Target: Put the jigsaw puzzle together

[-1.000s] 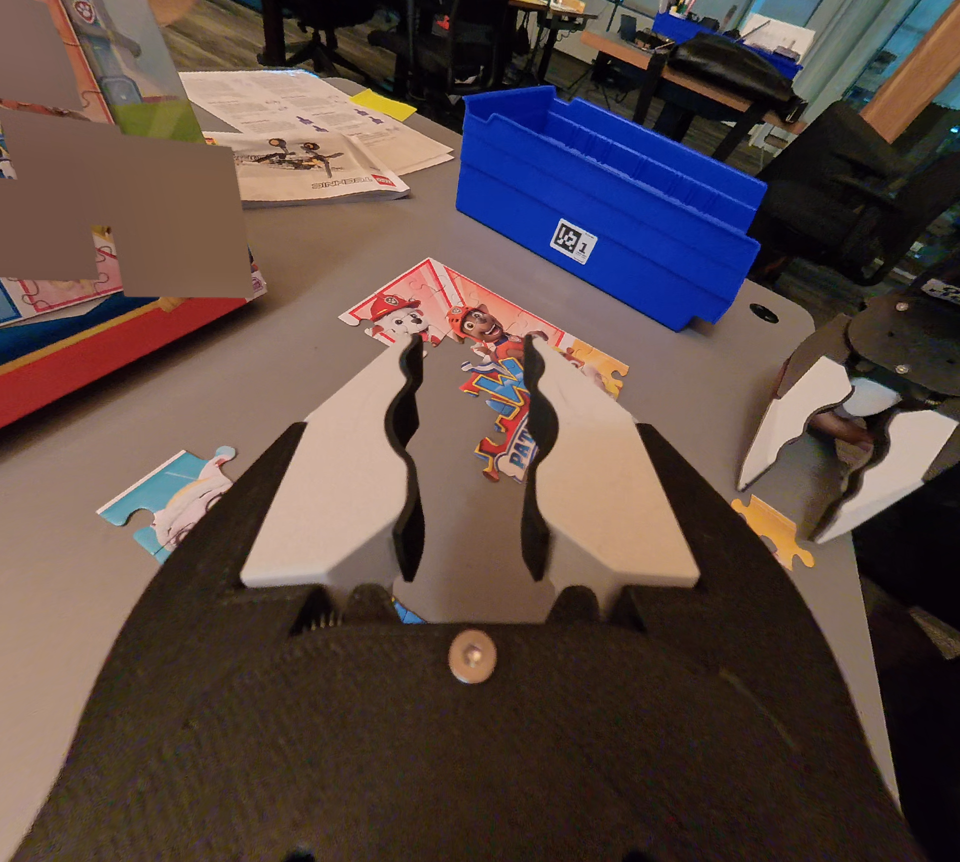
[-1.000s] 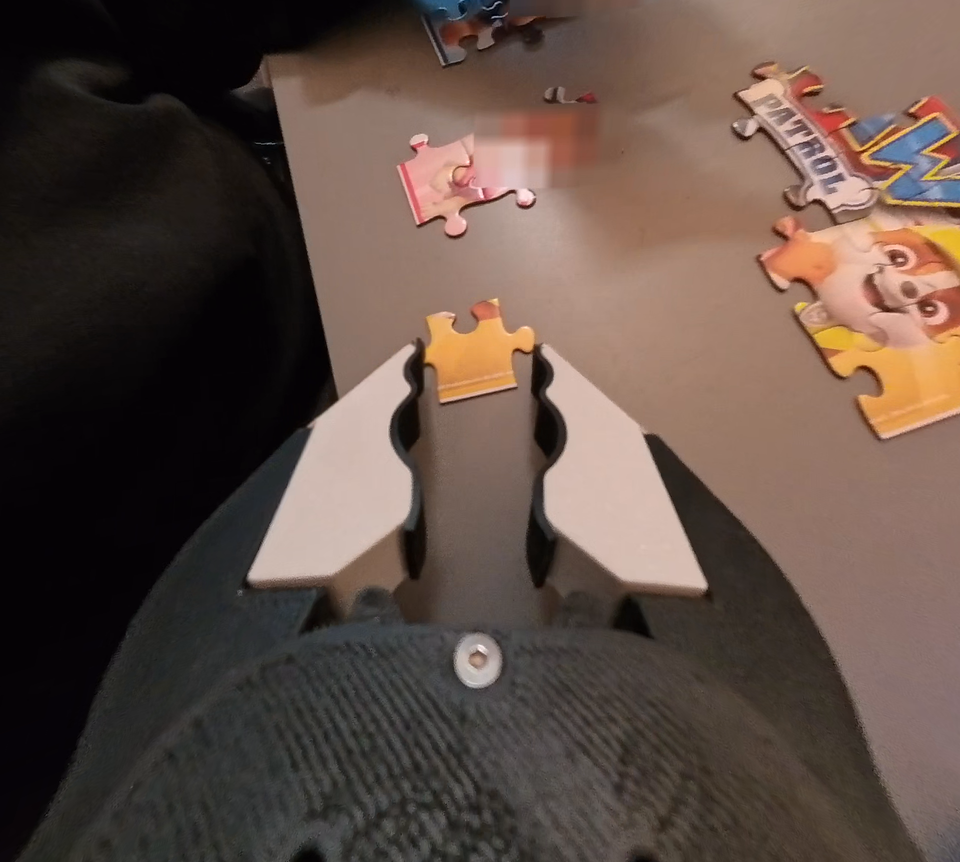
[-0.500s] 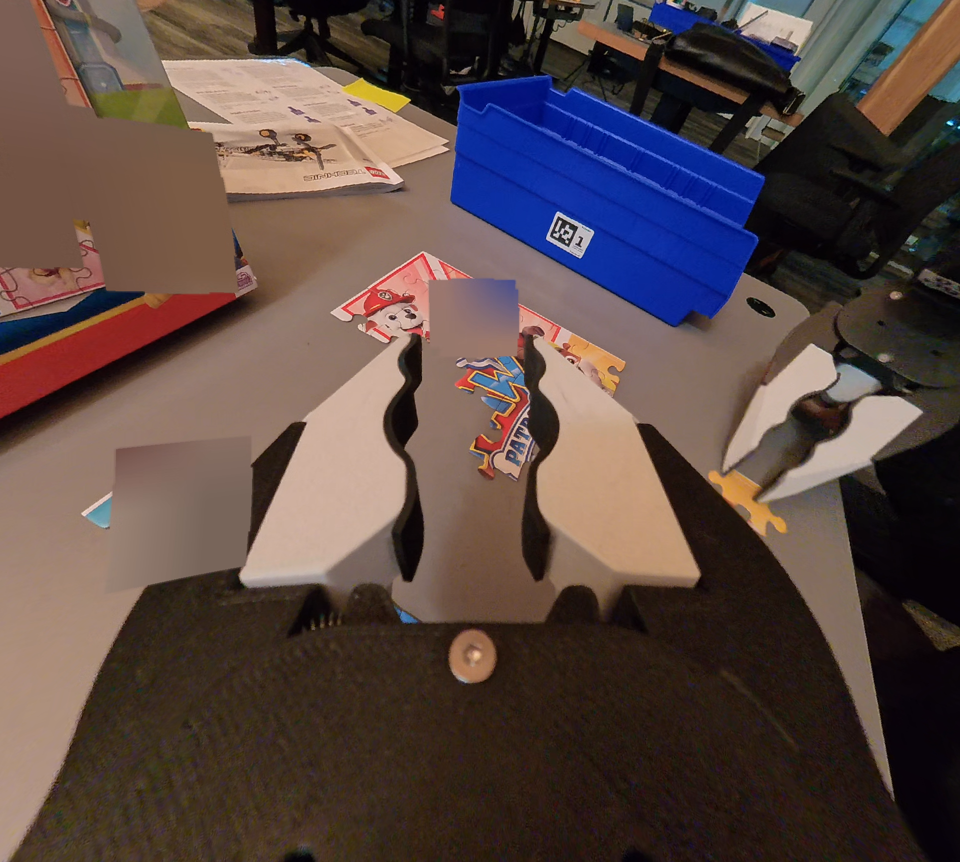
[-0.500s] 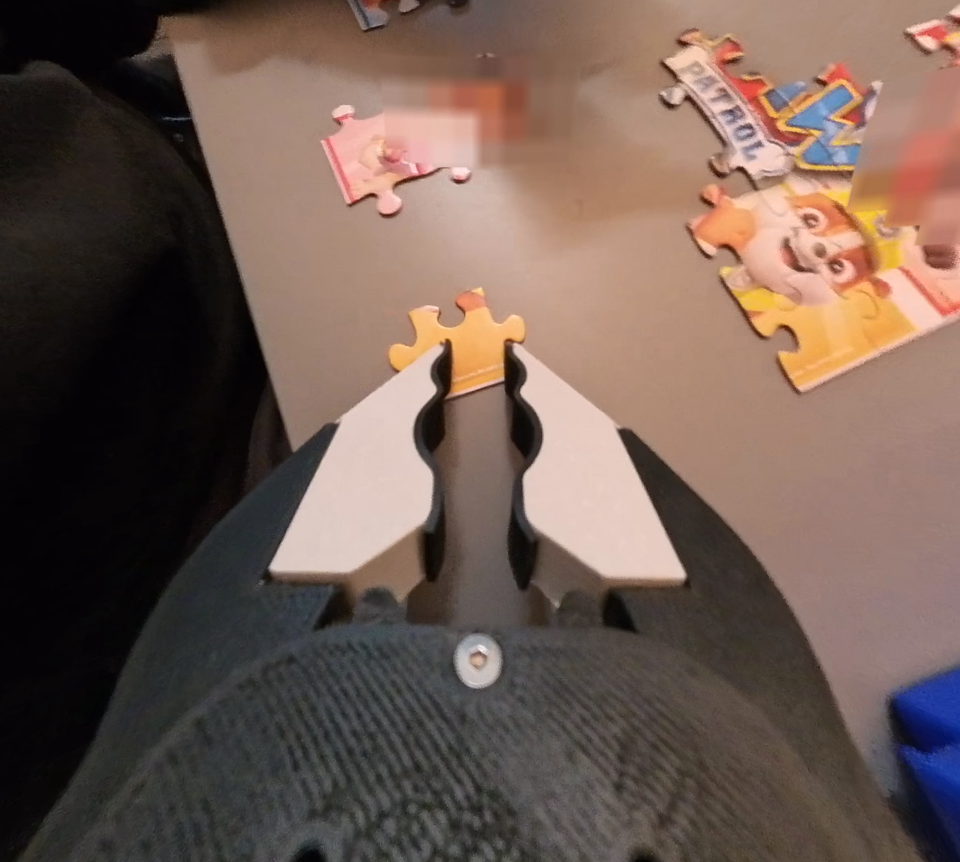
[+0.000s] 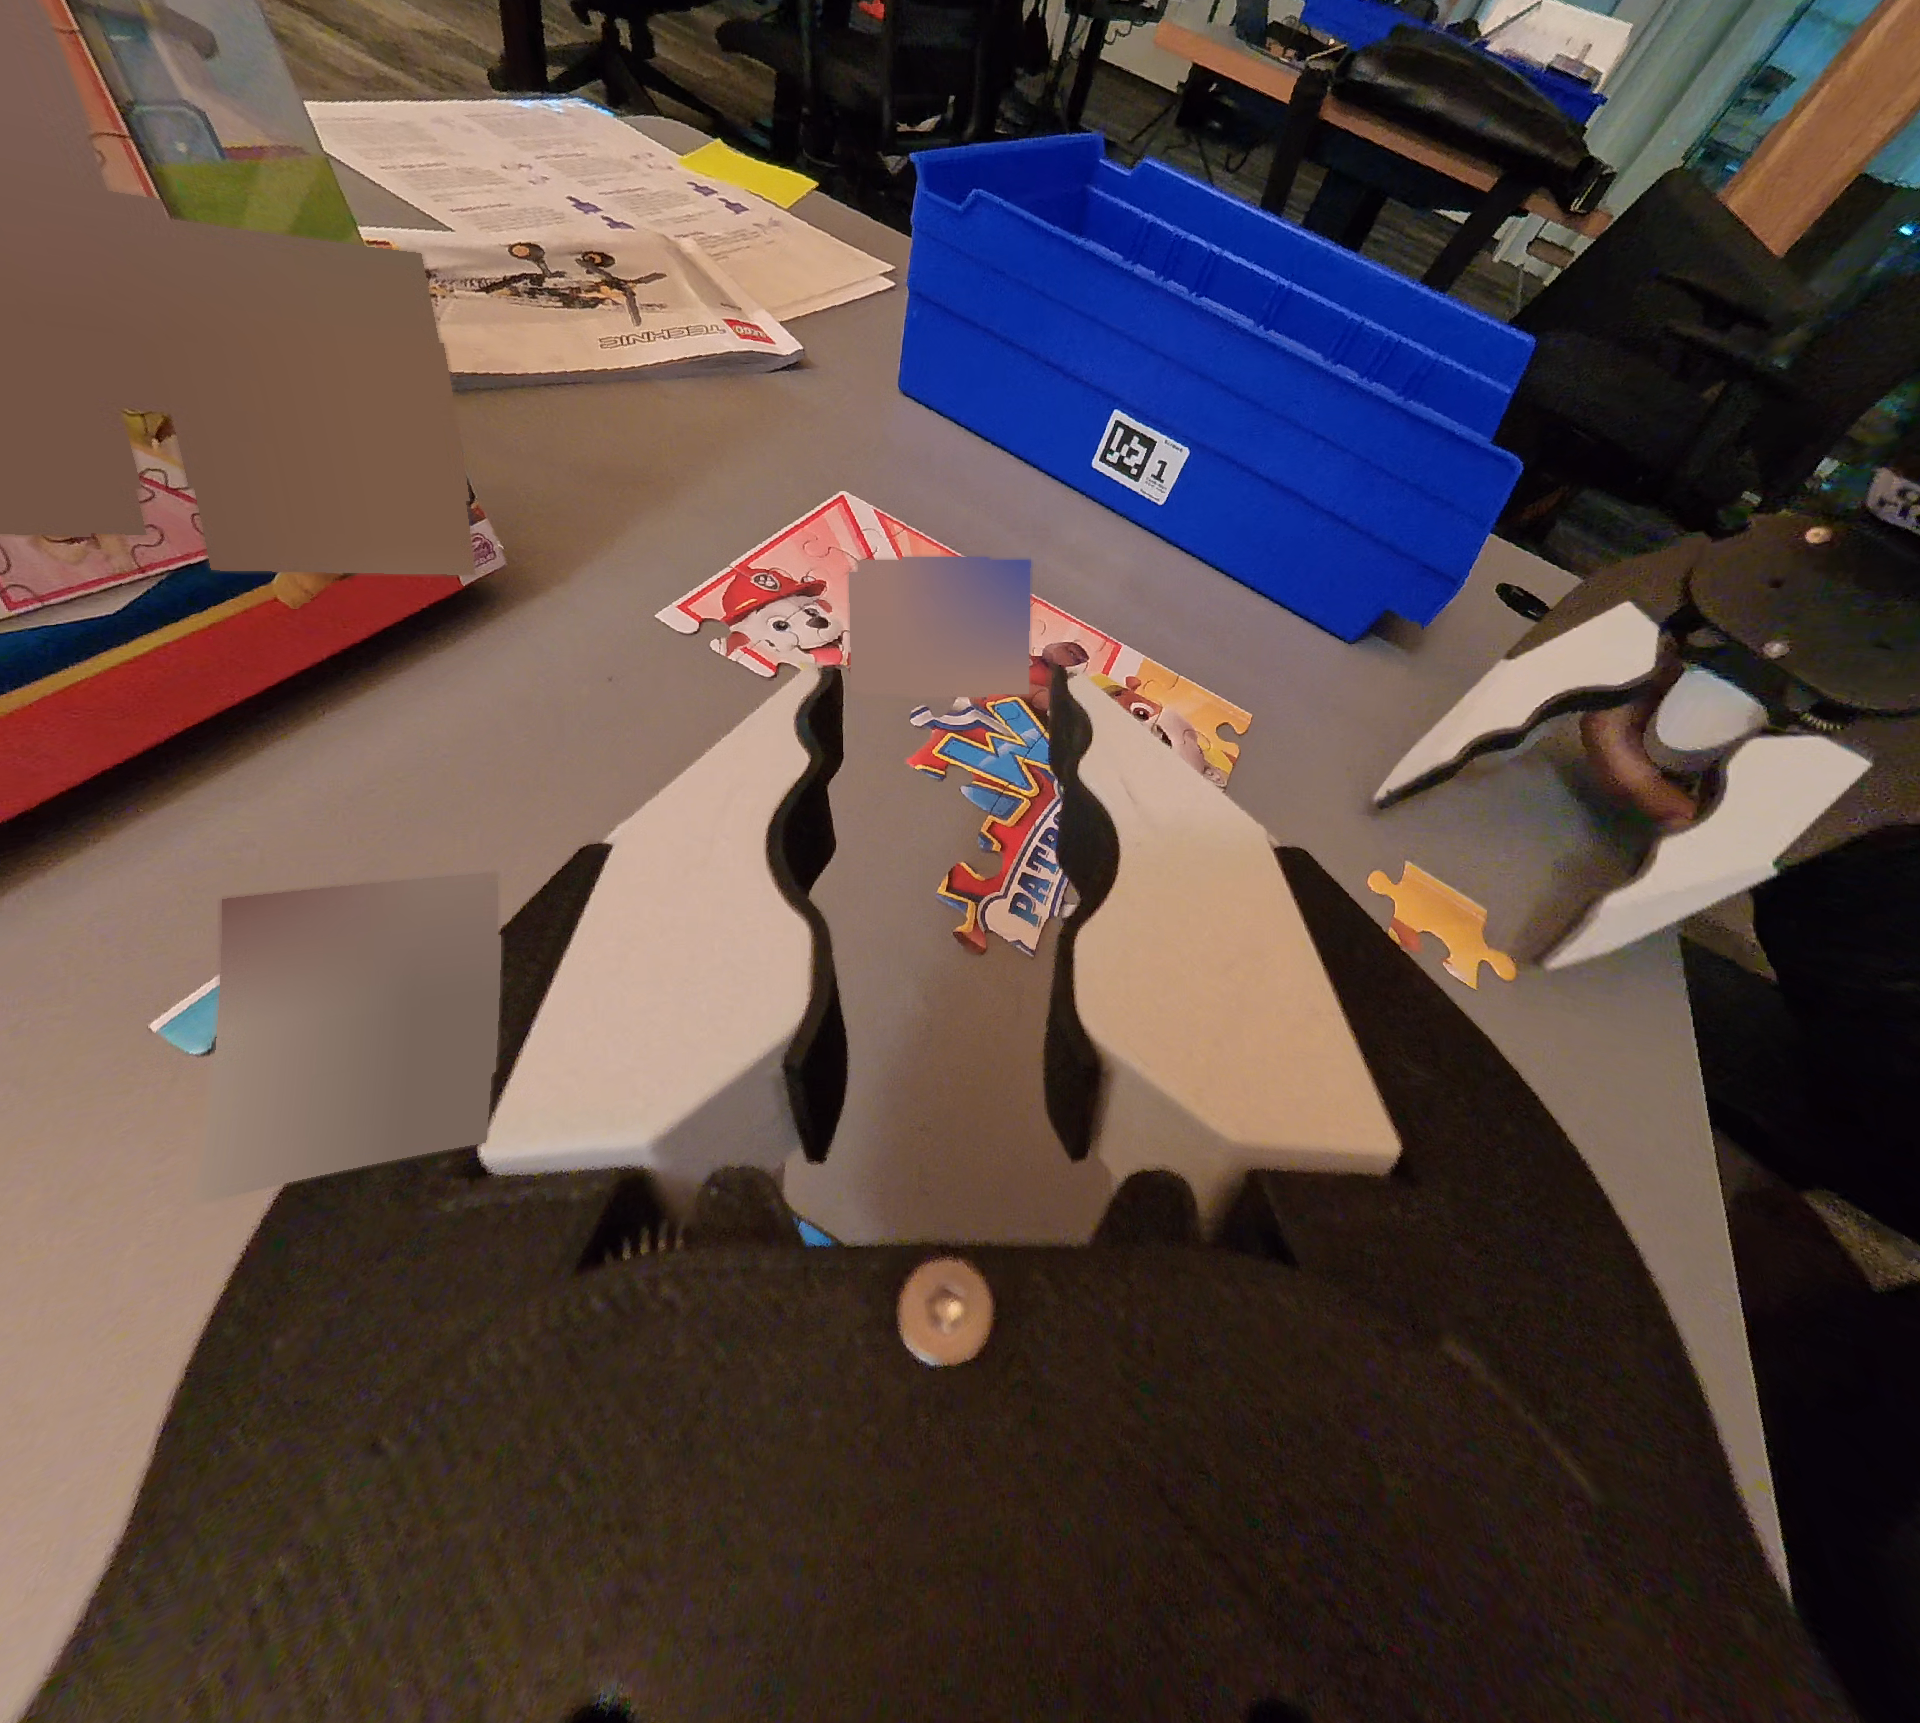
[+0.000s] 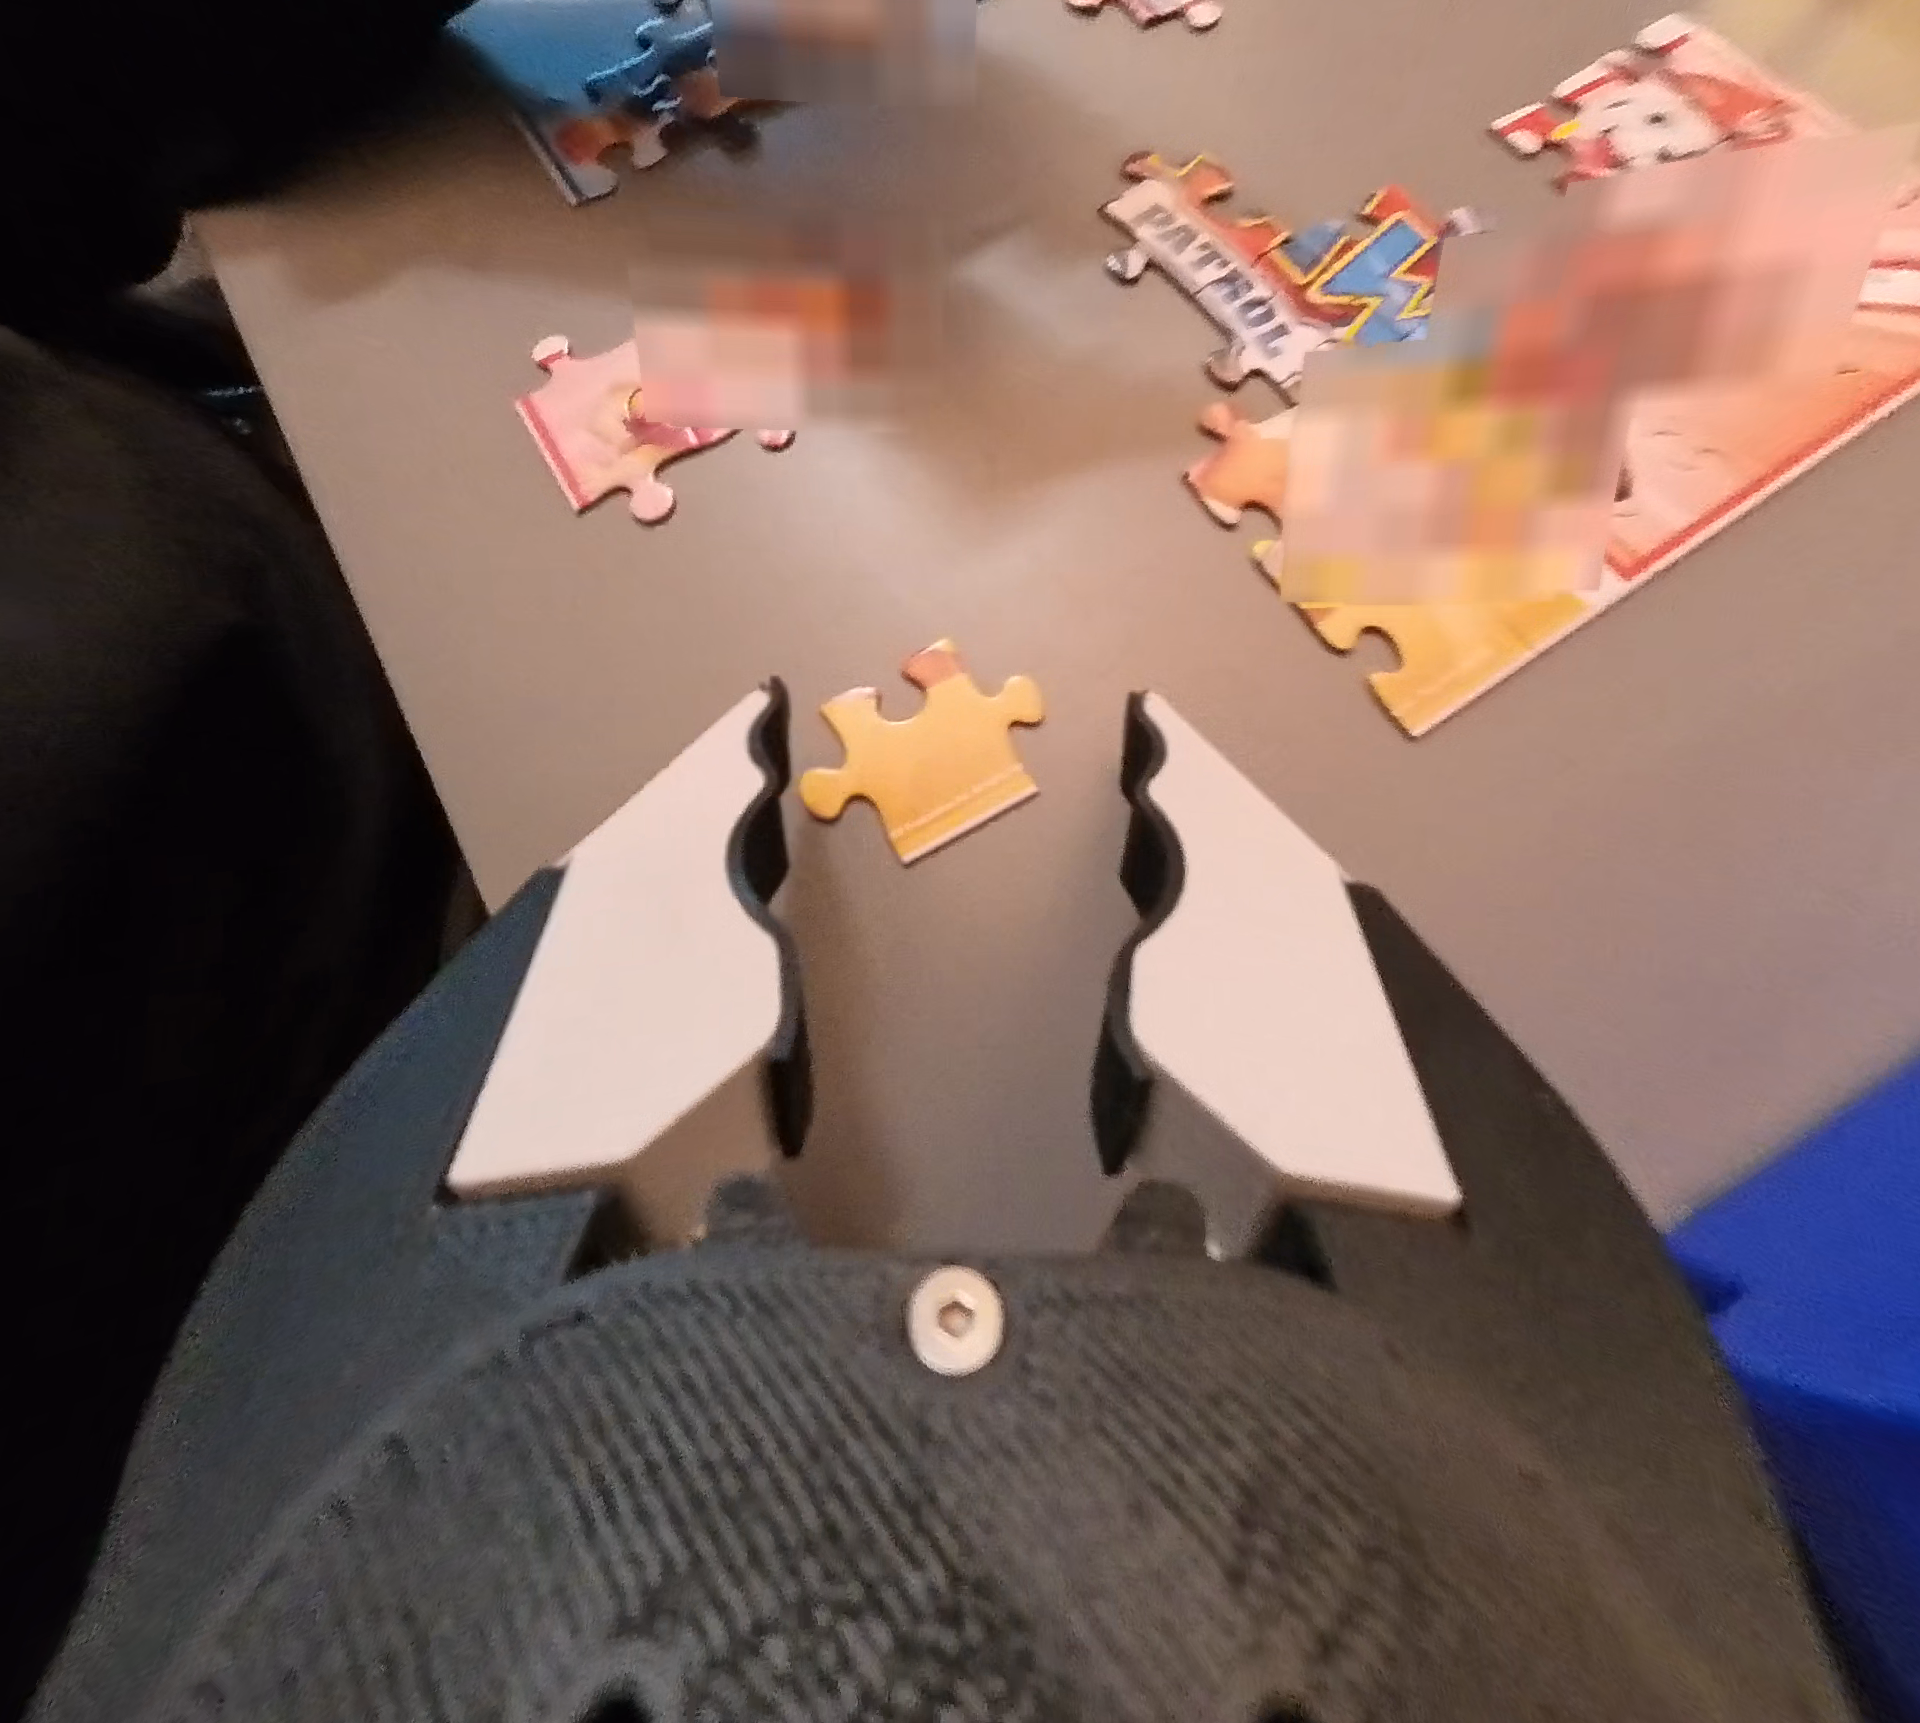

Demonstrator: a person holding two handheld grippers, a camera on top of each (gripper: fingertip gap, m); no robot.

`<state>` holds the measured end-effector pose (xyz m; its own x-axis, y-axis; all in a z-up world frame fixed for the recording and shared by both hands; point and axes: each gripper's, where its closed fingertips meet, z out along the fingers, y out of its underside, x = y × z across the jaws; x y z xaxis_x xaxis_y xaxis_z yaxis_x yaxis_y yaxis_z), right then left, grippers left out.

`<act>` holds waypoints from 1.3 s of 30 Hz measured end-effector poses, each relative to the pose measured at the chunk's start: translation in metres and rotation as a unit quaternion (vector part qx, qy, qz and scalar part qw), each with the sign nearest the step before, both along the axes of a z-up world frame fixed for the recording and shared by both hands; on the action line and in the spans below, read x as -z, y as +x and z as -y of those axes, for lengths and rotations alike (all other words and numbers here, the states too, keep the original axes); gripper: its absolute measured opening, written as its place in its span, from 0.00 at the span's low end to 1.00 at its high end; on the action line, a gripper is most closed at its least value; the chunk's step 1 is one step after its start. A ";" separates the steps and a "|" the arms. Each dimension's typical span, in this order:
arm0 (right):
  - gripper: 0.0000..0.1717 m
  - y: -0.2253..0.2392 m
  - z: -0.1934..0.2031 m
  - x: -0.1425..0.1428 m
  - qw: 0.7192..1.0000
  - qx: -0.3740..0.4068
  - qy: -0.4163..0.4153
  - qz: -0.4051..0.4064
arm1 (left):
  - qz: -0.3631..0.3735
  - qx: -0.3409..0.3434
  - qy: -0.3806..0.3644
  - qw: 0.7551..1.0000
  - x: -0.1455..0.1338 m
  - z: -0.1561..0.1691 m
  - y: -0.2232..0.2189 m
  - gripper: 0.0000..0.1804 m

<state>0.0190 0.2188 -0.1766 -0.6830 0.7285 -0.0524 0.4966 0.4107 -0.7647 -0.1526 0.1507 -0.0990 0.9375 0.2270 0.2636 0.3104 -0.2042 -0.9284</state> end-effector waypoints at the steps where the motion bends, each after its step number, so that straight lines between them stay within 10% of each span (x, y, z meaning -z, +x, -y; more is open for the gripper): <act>1: 0.39 0.002 0.002 0.004 1.000 -0.006 0.008 0.007 | 0.000 0.000 0.000 1.000 0.000 0.000 0.000 0.21; 22: 0.13 -0.007 -0.011 0.012 0.998 0.014 0.059 -0.012 | 0.000 -0.001 0.000 1.000 0.000 0.000 0.000 0.21; 34: 0.16 -0.029 -0.047 0.009 0.988 0.115 0.092 -0.040 | -0.003 0.014 0.005 1.000 0.000 -0.003 0.004 0.21; 39: 0.24 -0.025 -0.026 -0.008 0.995 0.092 0.028 -0.037 | 0.003 0.130 -0.007 0.991 0.003 -0.029 0.063 0.23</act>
